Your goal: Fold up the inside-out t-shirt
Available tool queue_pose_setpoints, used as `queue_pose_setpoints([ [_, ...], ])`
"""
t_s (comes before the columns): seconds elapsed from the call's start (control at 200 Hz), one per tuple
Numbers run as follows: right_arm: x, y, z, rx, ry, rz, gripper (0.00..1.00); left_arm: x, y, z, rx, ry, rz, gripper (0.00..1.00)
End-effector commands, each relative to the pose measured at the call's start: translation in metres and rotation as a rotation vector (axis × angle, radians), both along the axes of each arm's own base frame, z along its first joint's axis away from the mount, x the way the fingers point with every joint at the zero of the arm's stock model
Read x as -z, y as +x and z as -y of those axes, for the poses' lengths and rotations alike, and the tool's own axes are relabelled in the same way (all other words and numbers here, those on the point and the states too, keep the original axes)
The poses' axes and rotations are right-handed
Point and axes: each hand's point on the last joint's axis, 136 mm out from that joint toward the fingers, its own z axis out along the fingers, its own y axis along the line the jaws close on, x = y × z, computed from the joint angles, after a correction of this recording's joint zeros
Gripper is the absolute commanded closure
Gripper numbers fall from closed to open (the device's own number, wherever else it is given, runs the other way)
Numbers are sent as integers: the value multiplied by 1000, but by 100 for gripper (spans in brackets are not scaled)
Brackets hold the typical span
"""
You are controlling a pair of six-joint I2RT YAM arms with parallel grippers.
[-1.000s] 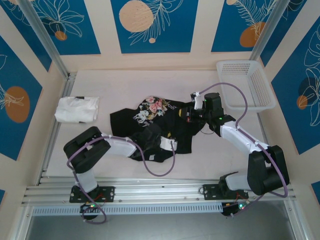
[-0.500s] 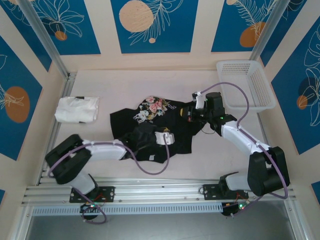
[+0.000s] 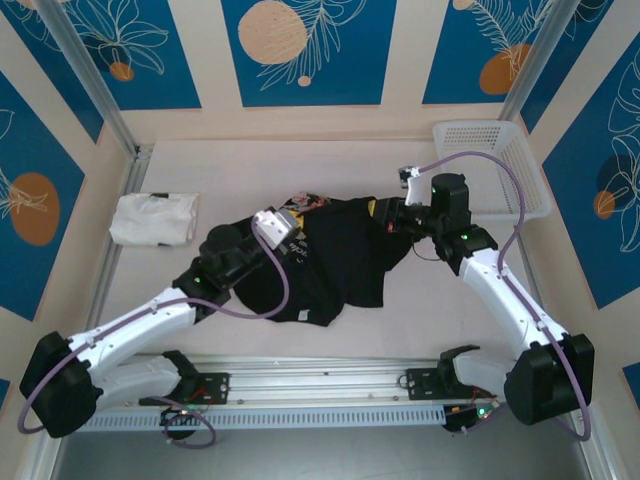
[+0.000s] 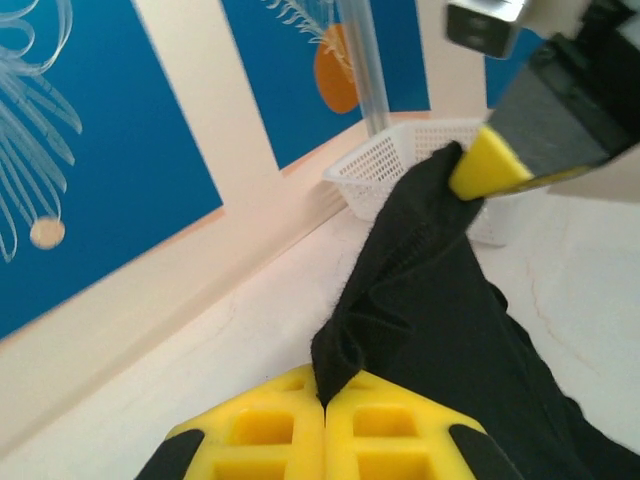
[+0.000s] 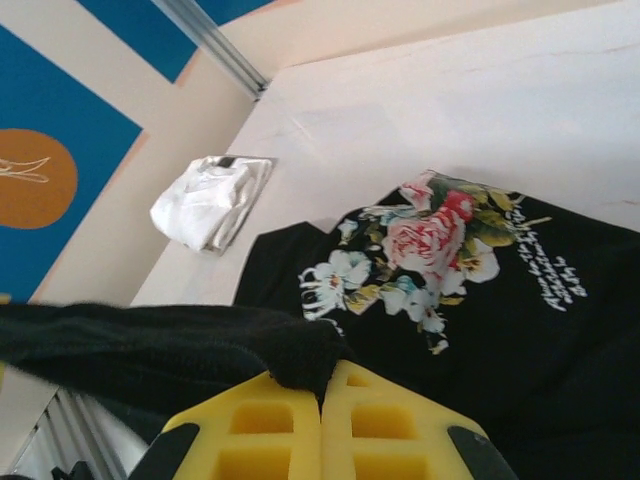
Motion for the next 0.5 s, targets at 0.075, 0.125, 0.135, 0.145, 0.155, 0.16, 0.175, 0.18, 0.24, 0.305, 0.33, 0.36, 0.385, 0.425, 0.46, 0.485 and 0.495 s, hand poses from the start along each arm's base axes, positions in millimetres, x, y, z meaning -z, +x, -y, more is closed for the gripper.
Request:
queue_pose_setpoints([
  [0.075, -8, -15, -20, -78, 44, 23, 99, -2, 7, -19, -38, -106, -189, 100],
  [0.125, -6, -17, -26, -92, 45, 18, 99, 0, 9, -22, -44, -125, -220, 100],
  [0.135, -7, -17, -28, -96, 46, 18, 99, 0, 9, -23, -45, -129, -225, 100],
  [0.145, -7, -17, -29, -98, 45, 19, 99, 2, 10, -24, -46, -133, -234, 100],
  [0.155, -6, -17, -30, -99, 44, 19, 99, 2, 9, -24, -45, -137, -239, 100],
  [0.16, -6, -18, -30, -101, 43, 18, 99, 1, 9, -25, -45, -140, -242, 100],
  [0.175, -6, -18, -32, -104, 42, 18, 99, 2, 10, -26, -47, -145, -251, 100],
  [0.18, -6, -18, -32, -103, 41, 18, 99, 2, 10, -27, -48, -147, -253, 100],
  [0.24, -4, -18, -35, -102, 34, 15, 99, 5, 12, -31, -56, -166, -287, 100],
  [0.305, -1, -16, -35, -93, 28, 5, 99, 9, 13, -36, -63, -177, -328, 100],
  [0.33, 1, -15, -35, -90, 25, -5, 98, 10, 13, -38, -70, -182, -343, 100],
  [0.36, 2, -15, -36, -91, 22, -15, 97, 12, 15, -41, -82, -188, -363, 100],
  [0.385, 4, -14, -36, -92, 17, -25, 96, 12, 16, -44, -95, -197, -376, 100],
  [0.425, 4, -15, -37, -102, 11, -31, 92, 12, 17, -50, -116, -214, -394, 100],
  [0.46, 2, -17, -38, -116, 1, -33, 87, 10, 18, -56, -135, -227, -406, 100],
  [0.485, 3, -18, -37, -119, -14, -35, 83, 9, 19, -60, -149, -234, -412, 100],
  [0.495, 2, -18, -37, -121, -22, -33, 81, 8, 19, -62, -153, -235, -414, 100],
])
